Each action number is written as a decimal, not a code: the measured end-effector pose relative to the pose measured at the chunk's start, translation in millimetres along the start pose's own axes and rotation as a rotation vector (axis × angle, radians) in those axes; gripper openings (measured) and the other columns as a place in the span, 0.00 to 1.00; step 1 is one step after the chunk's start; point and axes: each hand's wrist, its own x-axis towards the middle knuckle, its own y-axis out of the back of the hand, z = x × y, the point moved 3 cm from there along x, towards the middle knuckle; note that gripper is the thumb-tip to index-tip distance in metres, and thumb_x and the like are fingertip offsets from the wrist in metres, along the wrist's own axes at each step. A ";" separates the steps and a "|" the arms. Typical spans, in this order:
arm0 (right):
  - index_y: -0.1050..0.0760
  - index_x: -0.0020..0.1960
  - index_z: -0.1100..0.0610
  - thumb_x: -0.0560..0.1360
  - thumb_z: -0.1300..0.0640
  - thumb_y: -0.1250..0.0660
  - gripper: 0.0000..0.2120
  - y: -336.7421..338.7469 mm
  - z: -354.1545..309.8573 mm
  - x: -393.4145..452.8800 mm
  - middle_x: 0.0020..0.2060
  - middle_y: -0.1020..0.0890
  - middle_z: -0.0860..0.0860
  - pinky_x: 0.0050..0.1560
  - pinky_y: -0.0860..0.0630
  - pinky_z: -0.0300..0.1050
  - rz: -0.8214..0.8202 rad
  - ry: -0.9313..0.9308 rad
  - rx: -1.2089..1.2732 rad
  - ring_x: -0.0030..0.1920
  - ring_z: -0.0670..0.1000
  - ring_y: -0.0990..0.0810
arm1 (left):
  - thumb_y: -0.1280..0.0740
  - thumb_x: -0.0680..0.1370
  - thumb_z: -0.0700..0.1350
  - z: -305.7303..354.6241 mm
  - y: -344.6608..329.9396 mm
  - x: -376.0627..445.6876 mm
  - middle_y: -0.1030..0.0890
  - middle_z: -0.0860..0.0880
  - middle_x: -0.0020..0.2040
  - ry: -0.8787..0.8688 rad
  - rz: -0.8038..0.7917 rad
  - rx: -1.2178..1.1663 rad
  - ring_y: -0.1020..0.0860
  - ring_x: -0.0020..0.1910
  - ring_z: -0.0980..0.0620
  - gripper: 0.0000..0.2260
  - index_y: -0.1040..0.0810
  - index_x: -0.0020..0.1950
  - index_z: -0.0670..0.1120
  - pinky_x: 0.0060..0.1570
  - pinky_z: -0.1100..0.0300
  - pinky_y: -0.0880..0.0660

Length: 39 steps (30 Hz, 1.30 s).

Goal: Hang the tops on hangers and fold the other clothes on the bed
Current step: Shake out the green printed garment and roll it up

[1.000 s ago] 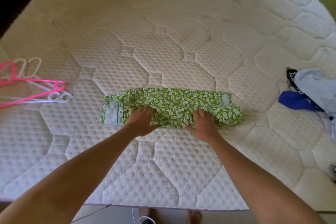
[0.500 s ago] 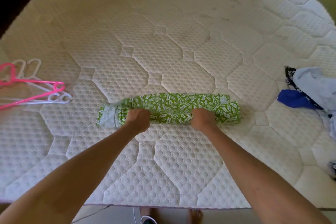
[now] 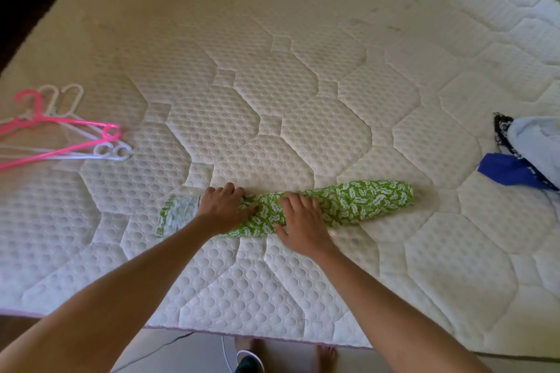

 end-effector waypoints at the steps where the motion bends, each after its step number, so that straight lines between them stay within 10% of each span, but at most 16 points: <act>1: 0.31 0.65 0.60 0.71 0.44 0.37 0.27 -8.4 -19.0 -0.1 0.61 0.27 0.57 0.60 0.31 0.55 -0.111 0.030 0.042 0.61 0.59 0.27 | 0.49 0.76 0.68 -2.4 -0.5 -1.6 0.26 0.47 0.61 -0.010 -0.055 0.039 0.26 0.59 0.47 0.30 0.34 0.68 0.48 0.62 0.51 0.36; 6: 0.57 0.76 0.59 0.72 0.45 0.32 0.45 -26.0 -70.5 6.2 0.74 0.52 0.64 0.69 0.55 0.70 -0.443 -0.226 0.129 0.75 0.64 0.52 | 0.49 0.72 0.72 -16.2 8.7 4.0 0.21 0.45 0.58 0.119 -0.202 0.115 0.24 0.59 0.46 0.36 0.30 0.65 0.46 0.64 0.49 0.37; 13: 0.44 0.72 0.59 0.71 0.44 0.33 0.37 -21.4 -66.2 21.7 0.66 0.34 0.61 0.64 0.36 0.66 -0.332 -0.299 0.232 0.67 0.63 0.34 | 0.37 0.72 0.65 -6.9 34.7 12.2 0.24 0.43 0.61 0.319 -0.491 -0.318 0.25 0.60 0.45 0.33 0.28 0.65 0.40 0.60 0.54 0.28; 18: 0.31 0.65 0.56 0.72 0.46 0.41 0.24 -20.6 -44.9 -6.2 0.58 0.25 0.49 0.65 0.38 0.46 -0.092 -0.459 0.926 0.61 0.52 0.28 | 0.39 0.77 0.59 8.8 73.2 11.8 0.17 0.43 0.47 0.338 -0.761 -1.106 0.18 0.42 0.47 0.23 0.24 0.56 0.40 0.48 0.55 0.22; 20: 0.28 0.60 0.55 0.77 0.54 0.38 0.12 -19.4 -40.6 -18.2 0.54 0.24 0.48 0.56 0.32 0.33 0.008 -0.646 1.273 0.60 0.52 0.27 | 0.43 0.81 0.51 10.8 77.0 15.2 0.18 0.45 0.43 0.348 -0.623 -1.281 0.19 0.39 0.48 0.15 0.23 0.54 0.41 0.46 0.53 0.23; 24: 0.28 0.58 0.55 0.78 0.62 0.38 0.09 -11.5 -30.5 -26.0 0.54 0.24 0.48 0.51 0.31 0.26 0.010 -0.748 1.560 0.58 0.47 0.27 | 0.42 0.78 0.31 27.8 56.7 12.4 0.25 0.39 0.57 0.306 -0.483 -0.964 0.25 0.55 0.43 0.15 0.29 0.64 0.39 0.53 0.42 0.24; 30: 0.25 0.56 0.47 0.72 0.36 0.44 0.21 -3.8 -22.3 -26.9 0.57 0.21 0.47 0.59 0.28 0.40 0.093 -0.833 1.756 0.56 0.43 0.23 | 0.34 0.76 0.44 71.2 26.0 1.2 0.29 0.44 0.62 0.258 -0.787 -1.162 0.28 0.60 0.41 0.17 0.31 0.63 0.49 0.63 0.39 0.31; 34: 0.25 0.51 0.65 0.79 0.44 0.45 0.23 4.1 -8.1 -30.3 0.45 0.21 0.59 0.45 0.26 0.39 0.265 -1.156 1.305 0.43 0.53 0.24 | 0.31 0.75 0.52 69.2 14.5 9.9 0.25 0.43 0.51 0.424 -0.652 -1.262 0.24 0.51 0.44 0.22 0.29 0.63 0.41 0.57 0.47 0.26; 39: 0.45 0.72 0.65 0.69 0.49 0.27 0.42 12.6 18.4 -29.5 0.66 0.34 0.63 0.51 0.26 0.52 0.346 -1.142 0.813 0.60 0.63 0.27 | 0.28 0.73 0.40 81.0 7.3 8.4 0.22 0.41 0.50 0.562 -0.480 -1.387 0.23 0.47 0.47 0.21 0.29 0.62 0.35 0.46 0.55 0.24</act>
